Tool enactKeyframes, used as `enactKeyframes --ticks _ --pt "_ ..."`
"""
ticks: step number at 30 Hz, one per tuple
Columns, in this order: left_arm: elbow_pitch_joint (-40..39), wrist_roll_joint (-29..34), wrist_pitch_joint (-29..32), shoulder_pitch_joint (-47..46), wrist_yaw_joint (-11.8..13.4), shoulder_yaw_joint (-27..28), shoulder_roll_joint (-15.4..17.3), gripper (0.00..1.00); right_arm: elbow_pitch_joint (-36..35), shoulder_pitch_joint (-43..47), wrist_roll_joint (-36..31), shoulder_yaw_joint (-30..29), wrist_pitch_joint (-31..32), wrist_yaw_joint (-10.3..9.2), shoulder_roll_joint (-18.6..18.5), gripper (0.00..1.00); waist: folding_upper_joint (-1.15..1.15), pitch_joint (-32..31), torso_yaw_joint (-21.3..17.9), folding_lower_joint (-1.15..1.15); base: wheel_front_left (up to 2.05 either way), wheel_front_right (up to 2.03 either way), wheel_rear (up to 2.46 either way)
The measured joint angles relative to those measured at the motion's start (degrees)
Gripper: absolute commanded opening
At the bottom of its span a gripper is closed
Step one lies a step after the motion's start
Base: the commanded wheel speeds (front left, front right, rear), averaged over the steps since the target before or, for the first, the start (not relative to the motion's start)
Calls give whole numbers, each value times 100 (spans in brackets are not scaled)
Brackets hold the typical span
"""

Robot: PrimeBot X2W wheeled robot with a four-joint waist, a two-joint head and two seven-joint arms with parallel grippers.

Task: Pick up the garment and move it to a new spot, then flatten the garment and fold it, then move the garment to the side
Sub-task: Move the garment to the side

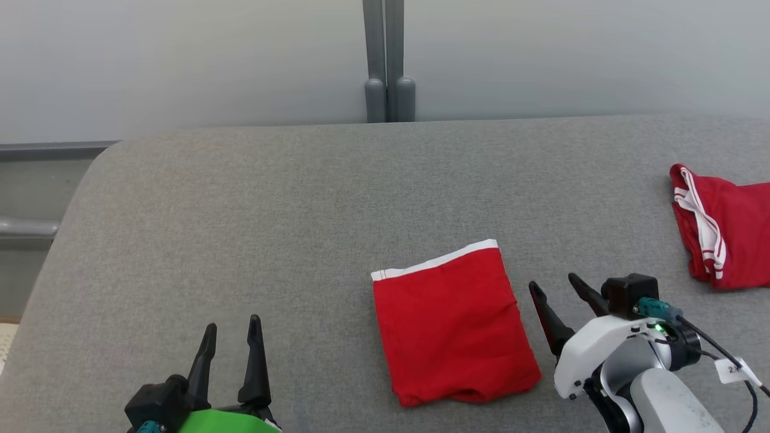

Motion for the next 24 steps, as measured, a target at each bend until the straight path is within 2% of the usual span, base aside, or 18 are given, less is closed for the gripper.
enactKeyframes --ticks 5,16,18,19,21,24 --pt "-18 -46 1 -126 23 -32 1 100 477 -360 543 408 550 0 -297 100 0 143 210 0 0 0 0" --pt "-22 -104 1 -265 33 -46 1 100 1357 -929 1469 1099 878 -1 -579 100 0 498 715 0 0 0 0" --pt "-24 -105 1 -274 35 -45 1 100 1457 -1002 1697 1232 927 -1 -581 59 0 552 780 0 0 0 0" --pt "-23 -107 1 -284 41 -44 1 100 1491 -1043 1757 1285 950 -1 -599 46 0 572 800 0 0 0 0" --pt "-27 -113 1 -306 53 -38 1 100 1566 -1136 1909 1400 964 -1 -645 38 0 612 828 0 0 0 0" --pt "-46 -113 1 -315 56 -33 1 100 1634 -1230 2007 1534 846 0 -694 0 0 634 806 0 0 0 0"
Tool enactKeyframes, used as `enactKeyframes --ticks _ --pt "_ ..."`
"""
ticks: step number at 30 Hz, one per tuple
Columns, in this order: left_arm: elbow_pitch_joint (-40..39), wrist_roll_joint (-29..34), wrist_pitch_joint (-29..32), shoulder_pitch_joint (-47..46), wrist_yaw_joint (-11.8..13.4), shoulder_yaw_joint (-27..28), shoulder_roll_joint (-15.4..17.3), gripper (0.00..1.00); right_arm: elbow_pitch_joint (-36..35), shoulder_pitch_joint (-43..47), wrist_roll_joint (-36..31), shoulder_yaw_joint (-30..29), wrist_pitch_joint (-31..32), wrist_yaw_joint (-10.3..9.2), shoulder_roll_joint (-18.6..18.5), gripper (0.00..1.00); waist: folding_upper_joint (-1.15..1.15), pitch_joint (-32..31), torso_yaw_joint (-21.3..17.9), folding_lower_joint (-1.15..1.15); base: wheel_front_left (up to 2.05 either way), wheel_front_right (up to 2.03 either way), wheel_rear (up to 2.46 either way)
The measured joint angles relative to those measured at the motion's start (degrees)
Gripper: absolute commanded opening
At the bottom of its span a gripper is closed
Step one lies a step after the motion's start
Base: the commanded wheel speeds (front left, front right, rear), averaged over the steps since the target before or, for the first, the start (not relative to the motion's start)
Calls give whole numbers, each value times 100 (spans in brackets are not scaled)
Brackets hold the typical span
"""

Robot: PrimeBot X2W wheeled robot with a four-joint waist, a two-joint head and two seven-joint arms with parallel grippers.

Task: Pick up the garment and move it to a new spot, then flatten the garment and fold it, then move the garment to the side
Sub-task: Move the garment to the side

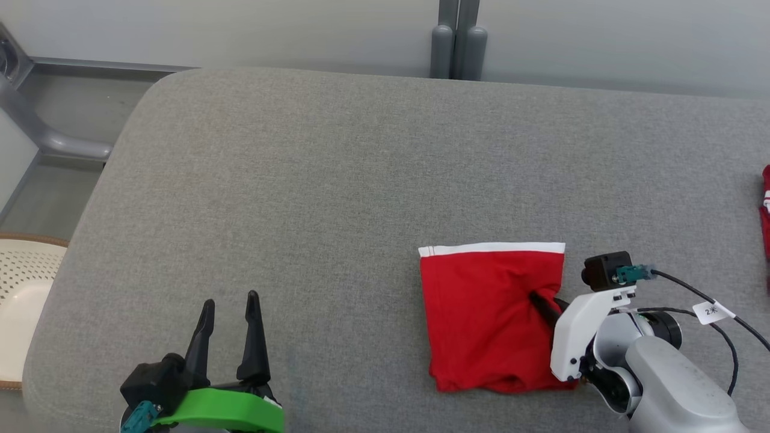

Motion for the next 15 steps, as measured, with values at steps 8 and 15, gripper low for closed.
enactKeyframes --ticks 8,15 --pt "-33 27 0 -1 -3 23 0 100 21 -193 33 166 -485 4 -202 0 0 24 -296 0 0 0 0" --pt "-75 171 0 -31 -79 40 0 100 -81 -390 -125 105 -815 3 -413 0 0 69 -842 0 0 0 0"
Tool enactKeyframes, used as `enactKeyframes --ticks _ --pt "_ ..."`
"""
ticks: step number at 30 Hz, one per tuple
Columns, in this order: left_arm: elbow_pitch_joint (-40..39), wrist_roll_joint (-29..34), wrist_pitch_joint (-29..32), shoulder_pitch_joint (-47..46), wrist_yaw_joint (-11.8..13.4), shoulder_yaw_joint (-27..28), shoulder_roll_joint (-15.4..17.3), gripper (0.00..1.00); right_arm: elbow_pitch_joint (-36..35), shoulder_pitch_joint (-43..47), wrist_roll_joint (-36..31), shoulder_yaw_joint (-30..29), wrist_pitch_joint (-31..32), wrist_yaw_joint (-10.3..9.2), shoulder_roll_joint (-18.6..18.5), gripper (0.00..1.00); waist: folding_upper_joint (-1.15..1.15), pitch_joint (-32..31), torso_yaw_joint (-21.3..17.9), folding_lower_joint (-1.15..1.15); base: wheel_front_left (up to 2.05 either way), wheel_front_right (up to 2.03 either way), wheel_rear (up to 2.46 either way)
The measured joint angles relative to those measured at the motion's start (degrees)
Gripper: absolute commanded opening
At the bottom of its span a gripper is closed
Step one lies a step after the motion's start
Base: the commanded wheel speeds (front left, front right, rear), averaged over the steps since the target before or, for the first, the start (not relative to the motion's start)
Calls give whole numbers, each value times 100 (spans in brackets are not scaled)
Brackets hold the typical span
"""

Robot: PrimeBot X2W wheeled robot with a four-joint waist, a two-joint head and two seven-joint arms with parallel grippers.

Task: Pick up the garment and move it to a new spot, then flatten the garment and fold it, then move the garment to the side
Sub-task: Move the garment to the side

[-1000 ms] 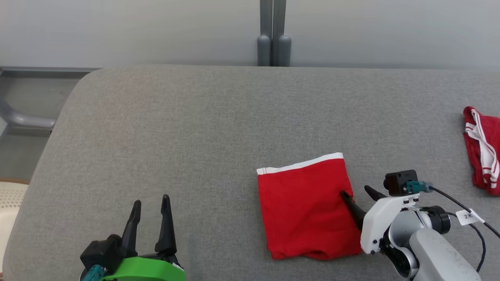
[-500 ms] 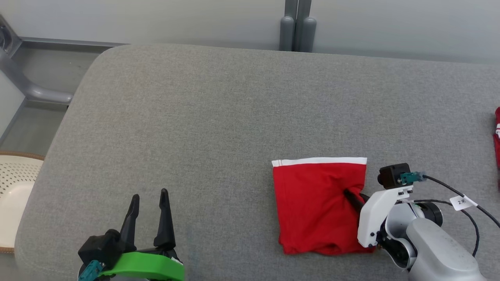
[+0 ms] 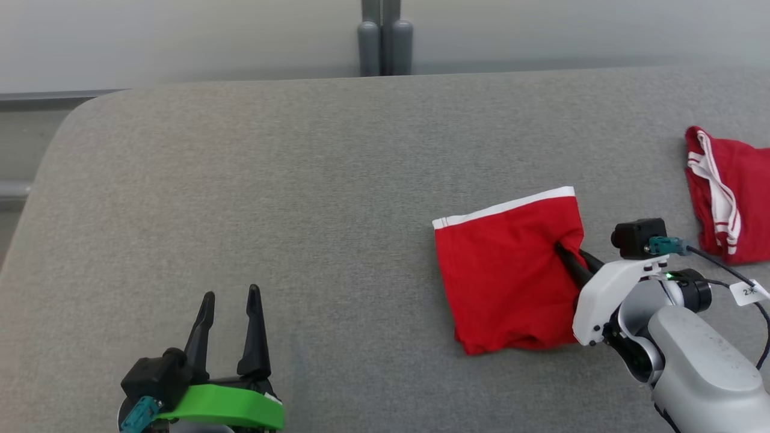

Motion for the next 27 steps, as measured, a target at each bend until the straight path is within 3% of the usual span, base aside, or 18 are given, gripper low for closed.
enactKeyframes --ticks 19,23,27 --pt "134 463 -1 -514 -205 -64 36 100 235 -443 -247 -144 -512 0 347 0 0 425 -2297 0 0 0 0" --pt "168 512 0 -535 -227 -67 35 100 332 -526 -274 -126 -610 0 386 0 0 554 -2605 0 0 0 0" --pt "197 512 0 -542 -230 -26 35 100 420 -707 -323 -101 -693 0 425 0 0 694 -2675 0 0 0 0"
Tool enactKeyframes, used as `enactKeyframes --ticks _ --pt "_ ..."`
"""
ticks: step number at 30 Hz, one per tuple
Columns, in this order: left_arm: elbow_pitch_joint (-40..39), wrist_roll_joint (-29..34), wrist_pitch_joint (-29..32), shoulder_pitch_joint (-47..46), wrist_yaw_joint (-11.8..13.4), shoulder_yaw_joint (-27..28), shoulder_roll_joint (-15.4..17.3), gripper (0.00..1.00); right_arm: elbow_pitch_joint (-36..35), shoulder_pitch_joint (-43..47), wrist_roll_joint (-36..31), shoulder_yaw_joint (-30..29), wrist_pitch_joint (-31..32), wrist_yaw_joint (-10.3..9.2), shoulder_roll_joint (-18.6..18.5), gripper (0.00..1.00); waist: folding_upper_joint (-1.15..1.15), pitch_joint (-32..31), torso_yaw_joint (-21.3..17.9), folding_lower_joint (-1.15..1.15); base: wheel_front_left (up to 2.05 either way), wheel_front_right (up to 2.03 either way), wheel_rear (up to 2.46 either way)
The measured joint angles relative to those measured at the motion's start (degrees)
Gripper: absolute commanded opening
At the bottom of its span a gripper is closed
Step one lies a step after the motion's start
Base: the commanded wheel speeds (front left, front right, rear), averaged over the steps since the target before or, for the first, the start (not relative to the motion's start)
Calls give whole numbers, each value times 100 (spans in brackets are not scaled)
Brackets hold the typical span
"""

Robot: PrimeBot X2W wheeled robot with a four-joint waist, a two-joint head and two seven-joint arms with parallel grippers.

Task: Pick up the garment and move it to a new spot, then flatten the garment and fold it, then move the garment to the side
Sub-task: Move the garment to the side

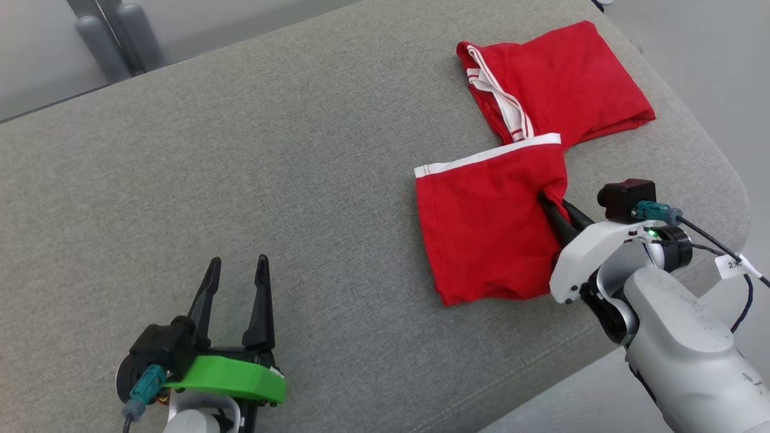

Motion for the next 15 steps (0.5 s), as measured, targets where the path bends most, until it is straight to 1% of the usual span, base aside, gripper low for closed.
enactKeyframes --ticks 8,12,15 --pt "1 0 0 -2 0 21 -3 100 386 -819 -69 -149 -70 0 24 0 0 42 335 0 0 0 0" --pt "-5 -1 0 -11 0 4 -10 100 701 -1257 -187 -216 -64 0 -138 0 0 47 566 0 0 0 0" --pt "-16 -2 0 -31 0 14 -14 100 925 -1571 -312 -224 -24 0 -357 0 0 60 756 0 0 0 0"
